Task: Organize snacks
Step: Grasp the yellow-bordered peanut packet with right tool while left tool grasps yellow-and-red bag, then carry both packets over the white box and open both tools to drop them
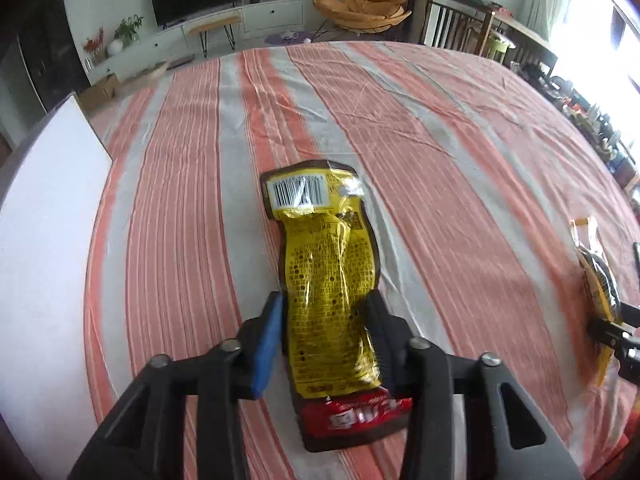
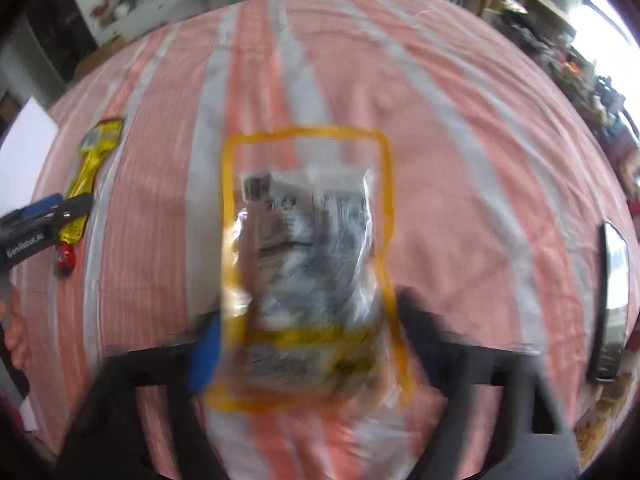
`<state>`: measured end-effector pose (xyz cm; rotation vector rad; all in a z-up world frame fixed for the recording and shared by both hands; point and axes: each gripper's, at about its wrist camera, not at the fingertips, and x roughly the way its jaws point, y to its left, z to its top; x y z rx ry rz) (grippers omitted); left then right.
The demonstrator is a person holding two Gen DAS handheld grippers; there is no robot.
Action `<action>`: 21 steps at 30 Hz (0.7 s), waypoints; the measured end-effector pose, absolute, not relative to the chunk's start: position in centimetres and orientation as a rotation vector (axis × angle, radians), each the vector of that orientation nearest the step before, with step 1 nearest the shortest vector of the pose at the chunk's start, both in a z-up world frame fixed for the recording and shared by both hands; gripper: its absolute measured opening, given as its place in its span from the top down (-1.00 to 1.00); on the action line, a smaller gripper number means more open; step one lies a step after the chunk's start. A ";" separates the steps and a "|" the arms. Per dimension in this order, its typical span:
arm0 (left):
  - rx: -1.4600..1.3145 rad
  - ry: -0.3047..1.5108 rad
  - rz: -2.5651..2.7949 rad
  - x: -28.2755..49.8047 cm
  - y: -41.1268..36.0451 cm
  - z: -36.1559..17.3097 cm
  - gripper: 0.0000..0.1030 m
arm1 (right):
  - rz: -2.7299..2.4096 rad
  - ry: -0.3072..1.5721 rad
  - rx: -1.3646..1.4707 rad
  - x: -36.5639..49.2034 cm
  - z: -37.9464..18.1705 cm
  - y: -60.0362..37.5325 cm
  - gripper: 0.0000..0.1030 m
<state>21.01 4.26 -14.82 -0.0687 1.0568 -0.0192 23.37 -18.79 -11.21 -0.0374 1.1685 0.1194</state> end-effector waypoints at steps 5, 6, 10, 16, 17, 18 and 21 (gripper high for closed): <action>-0.293 1.047 -0.076 18.4 5.7 -13.9 0.46 | 0.218 1.200 0.299 22.3 -10.2 -24.6 -0.19; -0.323 1.038 -0.098 17.6 5.7 -13.5 0.46 | 0.243 1.190 0.348 22.0 -9.9 -25.0 -0.20; -0.409 0.989 -0.171 14.8 6.1 -10.6 0.46 | 0.321 1.158 0.417 20.5 -8.0 -24.8 -0.20; -0.545 0.816 -0.193 8.9 12.5 -2.4 0.45 | 0.509 1.091 0.400 18.7 -3.0 -18.6 -0.21; -0.554 0.789 -0.182 7.9 13.8 -1.4 0.45 | 0.554 1.075 0.383 18.5 -1.8 -16.6 -0.21; -0.558 0.759 -0.159 6.6 15.6 -0.2 0.45 | 0.604 1.062 0.366 18.4 -0.5 -14.4 -0.21; -0.547 0.705 -0.047 2.5 21.2 2.2 0.45 | 0.761 1.021 0.305 17.5 3.3 -7.1 -0.21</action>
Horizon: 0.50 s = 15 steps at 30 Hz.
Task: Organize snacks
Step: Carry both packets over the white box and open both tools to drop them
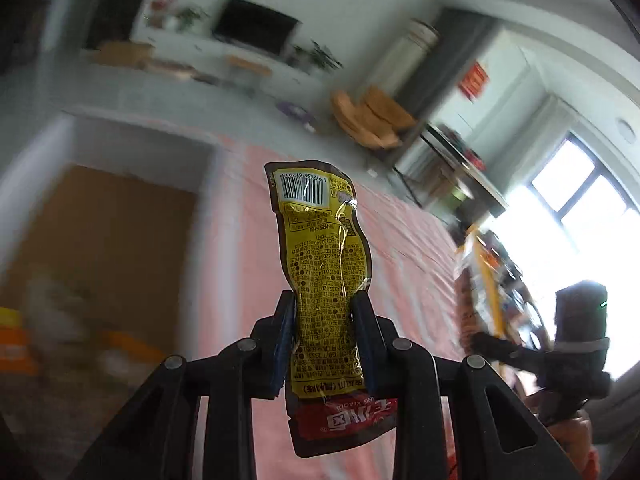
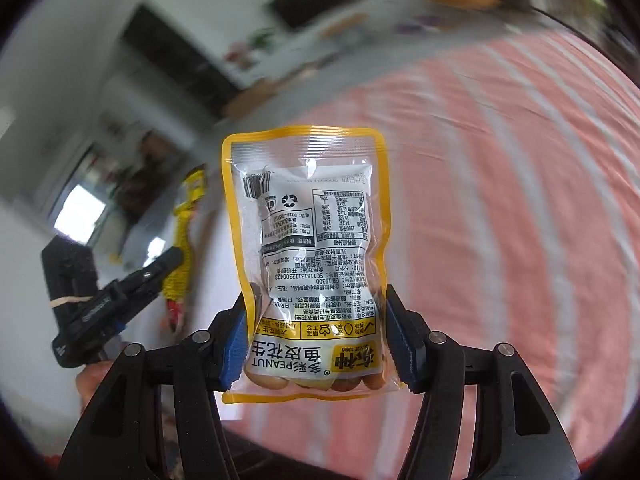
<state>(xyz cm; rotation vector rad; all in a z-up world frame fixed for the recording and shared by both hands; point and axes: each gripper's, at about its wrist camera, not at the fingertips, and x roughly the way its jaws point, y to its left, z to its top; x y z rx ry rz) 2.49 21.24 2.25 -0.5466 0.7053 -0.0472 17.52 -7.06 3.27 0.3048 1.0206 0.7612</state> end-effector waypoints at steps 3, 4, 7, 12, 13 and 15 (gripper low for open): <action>-0.514 0.720 0.097 -1.3 26.0 2.5 0.43 | 0.906 0.993 0.252 15.4 6.1 -0.2 -0.22; -0.495 0.740 0.166 -2.8 27.7 2.1 0.41 | 0.977 0.986 0.223 14.3 7.1 3.2 -0.22; -0.460 0.816 0.317 -6.0 31.1 0.1 0.39 | 1.098 0.982 0.145 11.9 7.7 9.7 -0.25; -0.468 0.879 0.476 -9.5 33.7 -2.7 -0.31 | 1.185 1.068 0.020 9.1 4.1 18.5 -0.58; -0.458 0.874 0.492 -10.1 33.6 -2.8 -0.43 | 1.187 1.111 -0.016 8.6 2.9 19.8 -0.58; -0.402 0.850 0.516 -10.5 33.3 -2.6 -0.53 | 1.168 1.140 -0.049 8.3 1.5 20.4 -0.58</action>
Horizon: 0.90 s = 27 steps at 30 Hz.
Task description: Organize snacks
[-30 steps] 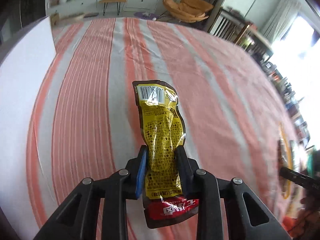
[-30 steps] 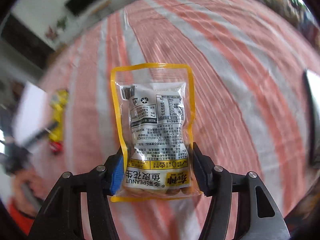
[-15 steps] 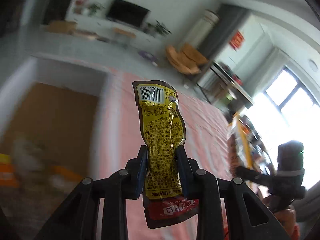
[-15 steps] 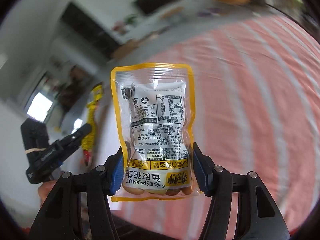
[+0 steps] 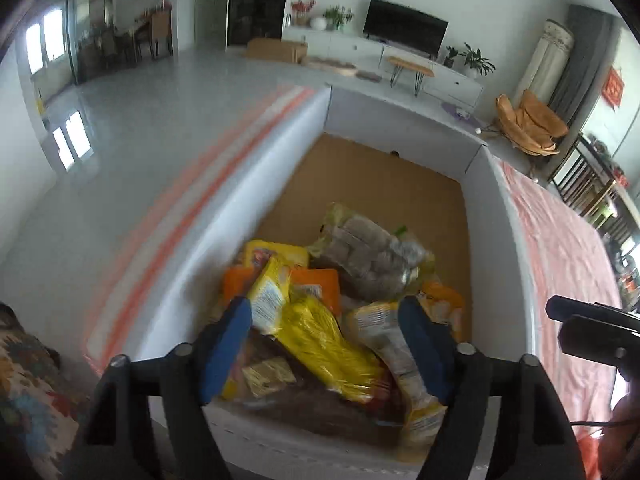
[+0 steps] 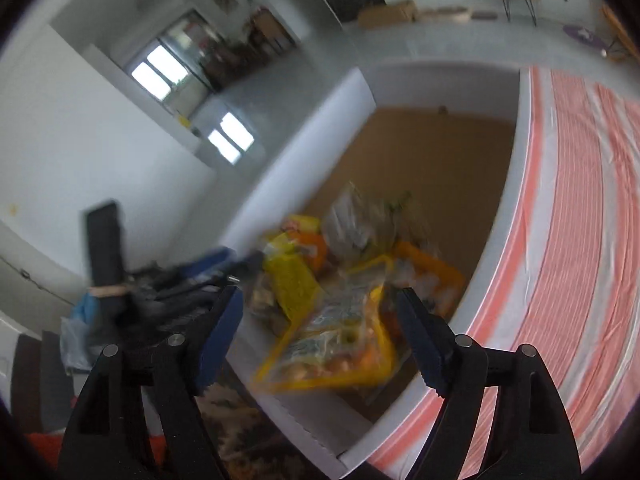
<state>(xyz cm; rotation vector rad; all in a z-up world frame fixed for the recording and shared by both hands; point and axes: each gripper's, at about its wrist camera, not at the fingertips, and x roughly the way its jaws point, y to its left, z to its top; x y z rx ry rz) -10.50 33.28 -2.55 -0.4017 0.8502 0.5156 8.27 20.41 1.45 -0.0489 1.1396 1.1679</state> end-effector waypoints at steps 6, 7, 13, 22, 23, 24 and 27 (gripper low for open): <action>-0.267 0.775 0.507 -10.2 30.1 -0.5 -0.69 | 1.091 1.086 -0.104 8.6 1.3 18.7 -0.58; -0.258 0.751 0.499 -10.3 29.5 0.0 -0.78 | 1.071 1.070 -0.117 8.2 1.7 18.3 -0.58; -0.351 0.632 0.520 -10.5 28.5 1.6 -1.00 | 0.974 1.003 -0.192 8.2 3.1 16.5 -0.58; -0.253 0.722 0.602 -10.3 27.7 2.4 -1.00 | 0.953 0.968 -0.236 7.4 4.3 17.2 -0.58; -0.241 0.716 0.615 -10.5 27.7 2.6 -0.99 | 0.951 0.963 -0.239 7.3 4.4 17.3 -0.58; -0.220 0.704 0.632 -10.7 27.6 2.9 -1.00 | 0.949 0.958 -0.243 7.2 4.4 17.3 -0.58; -0.152 0.684 0.696 -11.2 27.3 3.7 -1.00 | 0.938 0.942 -0.266 6.9 4.7 17.6 -0.58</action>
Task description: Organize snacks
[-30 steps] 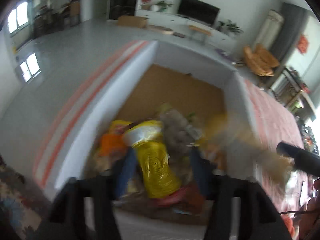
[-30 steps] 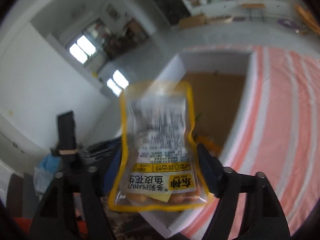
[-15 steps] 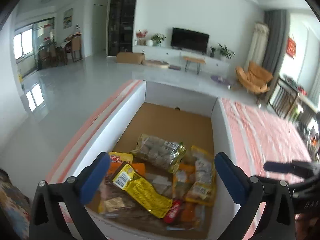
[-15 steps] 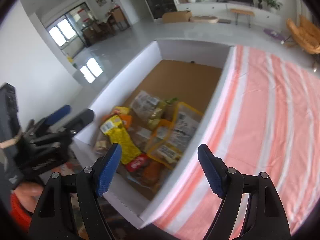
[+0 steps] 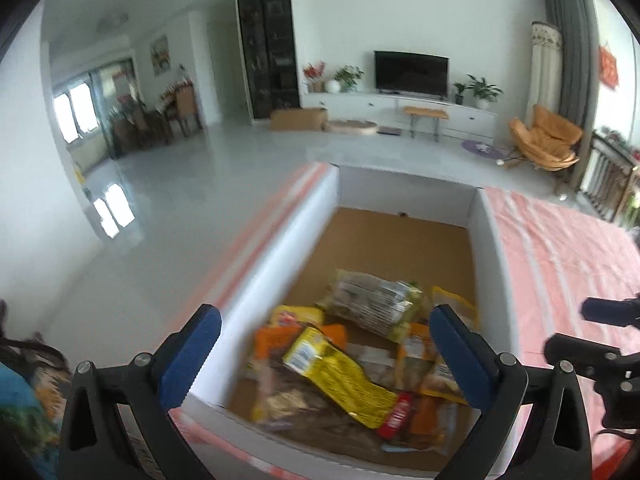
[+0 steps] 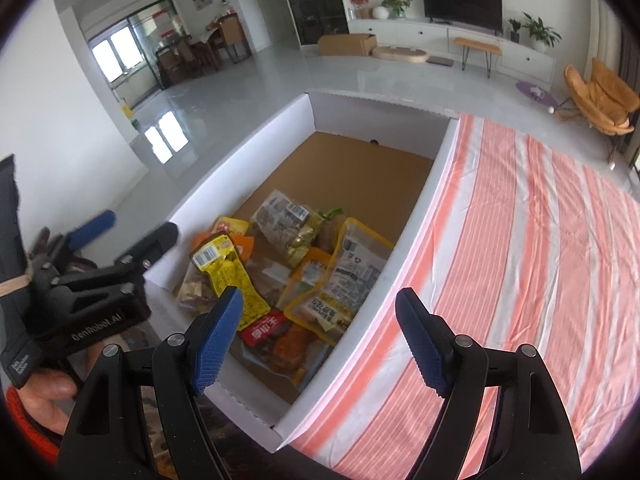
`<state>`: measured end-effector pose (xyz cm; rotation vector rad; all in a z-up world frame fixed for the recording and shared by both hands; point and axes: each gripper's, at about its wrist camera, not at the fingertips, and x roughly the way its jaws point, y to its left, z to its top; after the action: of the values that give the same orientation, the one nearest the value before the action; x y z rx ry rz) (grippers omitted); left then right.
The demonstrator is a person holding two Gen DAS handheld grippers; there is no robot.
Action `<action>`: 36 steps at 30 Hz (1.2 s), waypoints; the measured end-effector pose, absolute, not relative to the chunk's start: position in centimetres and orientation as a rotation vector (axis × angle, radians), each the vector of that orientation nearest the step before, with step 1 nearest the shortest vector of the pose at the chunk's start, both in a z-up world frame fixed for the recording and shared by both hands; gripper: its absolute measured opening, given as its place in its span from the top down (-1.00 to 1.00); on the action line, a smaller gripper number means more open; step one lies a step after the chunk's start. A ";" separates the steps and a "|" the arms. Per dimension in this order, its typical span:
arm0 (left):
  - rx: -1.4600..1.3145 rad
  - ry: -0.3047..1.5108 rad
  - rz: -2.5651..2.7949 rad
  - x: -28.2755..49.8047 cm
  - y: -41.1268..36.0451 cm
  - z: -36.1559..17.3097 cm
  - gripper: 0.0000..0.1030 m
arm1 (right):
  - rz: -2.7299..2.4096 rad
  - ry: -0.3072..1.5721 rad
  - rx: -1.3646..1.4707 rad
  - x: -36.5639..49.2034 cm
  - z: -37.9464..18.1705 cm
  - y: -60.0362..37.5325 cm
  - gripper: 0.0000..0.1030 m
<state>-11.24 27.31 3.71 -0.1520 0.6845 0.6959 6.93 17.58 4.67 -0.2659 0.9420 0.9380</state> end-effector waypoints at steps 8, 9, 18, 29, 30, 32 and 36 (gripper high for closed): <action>-0.149 0.701 0.728 -12.0 28.1 4.0 -1.00 | 0.933 0.932 -0.290 6.7 4.8 18.1 -0.58; -0.159 0.702 0.730 -12.1 28.3 3.9 -1.00 | 0.932 0.930 -0.294 6.7 4.9 18.1 -0.58; -0.197 0.741 0.756 -12.3 28.9 3.9 -1.00 | 0.932 0.928 -0.341 6.2 5.0 19.2 -0.58; -0.236 0.734 0.727 -12.7 29.6 4.5 -1.00 | 0.928 0.930 -0.363 5.9 4.8 19.9 -0.58; -0.231 0.732 0.728 -12.8 29.5 4.5 -1.00 | 0.927 0.930 -0.362 5.9 4.8 19.9 -0.58; -0.223 0.735 0.745 -12.9 29.5 4.4 -1.00 | 0.925 0.929 -0.364 6.0 4.8 19.9 -0.58; -0.224 0.744 0.747 -12.9 29.5 4.2 -1.00 | 0.926 0.932 -0.368 5.9 4.8 20.0 -0.58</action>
<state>-12.88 29.50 4.22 -0.2237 0.7443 0.7467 5.91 20.01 4.83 -0.3681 0.9319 0.9264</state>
